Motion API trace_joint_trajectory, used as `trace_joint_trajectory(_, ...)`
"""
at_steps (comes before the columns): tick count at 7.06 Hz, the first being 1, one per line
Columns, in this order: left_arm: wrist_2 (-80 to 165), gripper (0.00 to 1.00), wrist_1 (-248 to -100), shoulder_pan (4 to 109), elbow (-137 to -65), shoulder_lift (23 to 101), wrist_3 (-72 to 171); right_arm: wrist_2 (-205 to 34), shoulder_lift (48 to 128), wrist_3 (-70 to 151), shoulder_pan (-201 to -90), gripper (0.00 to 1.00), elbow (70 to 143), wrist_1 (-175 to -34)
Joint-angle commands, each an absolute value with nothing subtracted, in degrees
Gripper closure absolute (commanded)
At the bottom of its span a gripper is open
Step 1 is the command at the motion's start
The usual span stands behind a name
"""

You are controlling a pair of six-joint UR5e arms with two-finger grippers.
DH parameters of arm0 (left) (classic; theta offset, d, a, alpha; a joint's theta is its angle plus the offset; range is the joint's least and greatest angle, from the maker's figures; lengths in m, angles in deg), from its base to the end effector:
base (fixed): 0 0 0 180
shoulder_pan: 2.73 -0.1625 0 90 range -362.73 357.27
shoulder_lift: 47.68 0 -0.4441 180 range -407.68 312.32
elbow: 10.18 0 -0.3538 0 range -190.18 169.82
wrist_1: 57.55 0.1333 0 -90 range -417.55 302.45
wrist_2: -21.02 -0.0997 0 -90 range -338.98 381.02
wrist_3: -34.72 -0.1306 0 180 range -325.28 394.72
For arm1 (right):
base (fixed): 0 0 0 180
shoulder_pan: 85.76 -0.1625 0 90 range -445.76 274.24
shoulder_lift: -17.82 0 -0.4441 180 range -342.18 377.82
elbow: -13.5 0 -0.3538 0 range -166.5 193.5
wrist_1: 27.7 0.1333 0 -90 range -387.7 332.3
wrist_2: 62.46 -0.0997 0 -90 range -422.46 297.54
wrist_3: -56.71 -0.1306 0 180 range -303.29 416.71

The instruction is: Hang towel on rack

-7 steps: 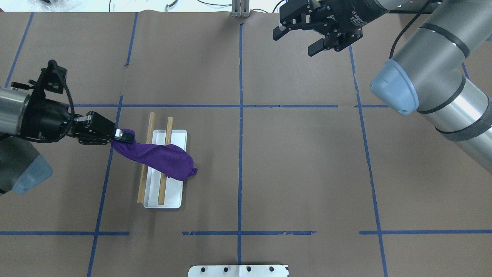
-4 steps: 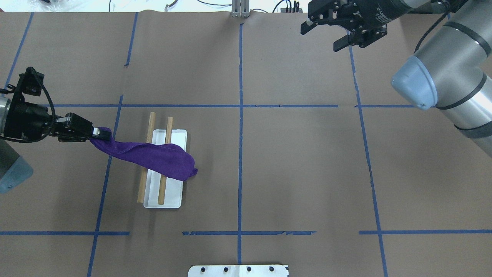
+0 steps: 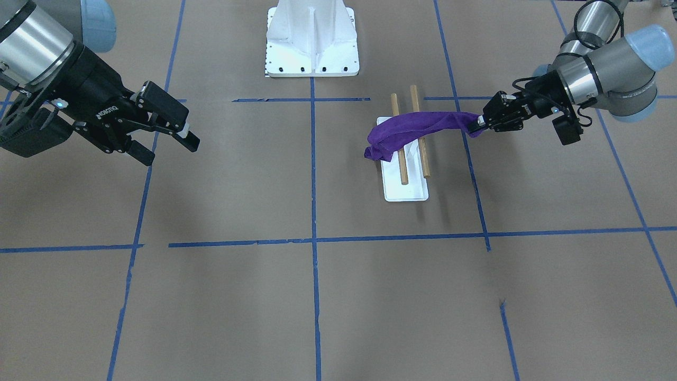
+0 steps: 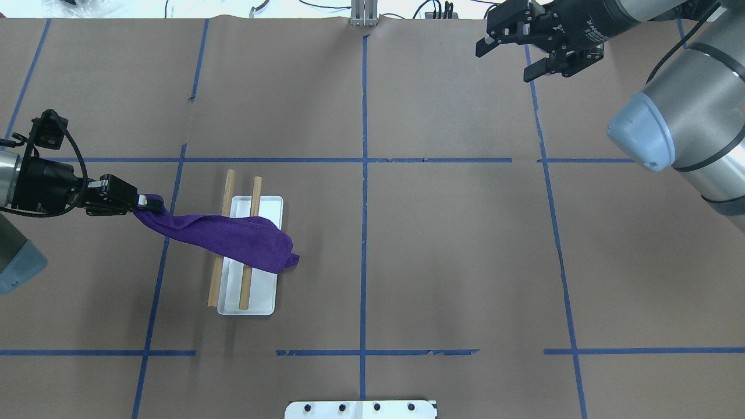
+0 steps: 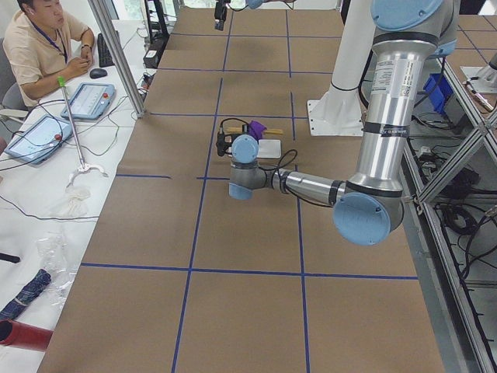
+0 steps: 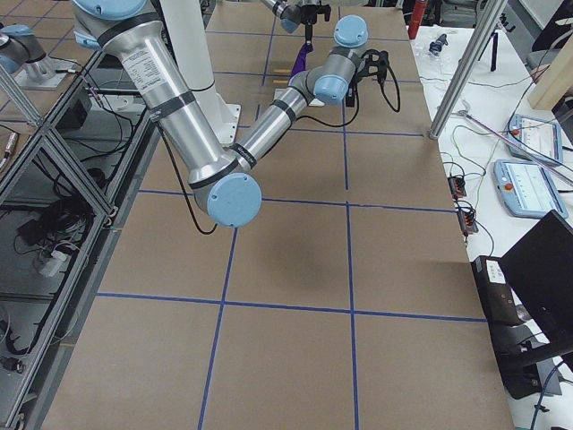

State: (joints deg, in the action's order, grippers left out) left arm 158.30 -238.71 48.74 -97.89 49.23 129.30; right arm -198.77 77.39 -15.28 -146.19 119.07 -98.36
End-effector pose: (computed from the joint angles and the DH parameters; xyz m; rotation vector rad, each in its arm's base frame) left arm 0.2724 -0.4020 0.4668 0.0532 1.6386 -0.0584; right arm -0.2595 -0.5361 0.2380 0.1232 -1.2745 0.1763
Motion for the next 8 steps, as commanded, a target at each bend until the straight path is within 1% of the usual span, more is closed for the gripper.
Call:
trace_joint_trajectory(1,157.8,0.37,-238.5,49.6,-95.8,48.3,127.0,-198.1,79.0,-15.1,-148.2,0.0,119.1,-98.4)
trace_joint_trajectory(2,157.4,0.28,-238.3,51.0,-93.8,47.1,122.3,-197.7,80.6,-14.6,-148.7,0.0,118.9,-98.4)
trace_joint_trajectory(3,156.6,0.23,-238.0,52.7,-92.4,44.7,117.1,-195.5,82.1,-14.5,-148.7,0.0,119.4,-98.4)
trace_joint_trajectory(4,155.3,0.23,-237.8,54.6,-91.7,42.9,113.1,-195.2,83.9,-14.5,-149.2,0.0,119.4,-98.5)
trace_joint_trajectory(5,155.0,0.23,-237.6,57.4,-90.1,41.3,105.9,-195.3,87.1,-12.8,-152.0,0.0,119.4,-98.7)
trace_joint_trajectory(6,155.0,0.23,-235.4,61.6,-88.2,40.0,93.6,-195.3,91.3,-5.2,-154.5,0.0,119.2,-99.0)
trace_joint_trajectory(8,155.0,0.23,-213.9,73.4,-88.8,40.1,62.0,-195.3,100.0,12.0,-160.7,0.0,118.9,-99.5)
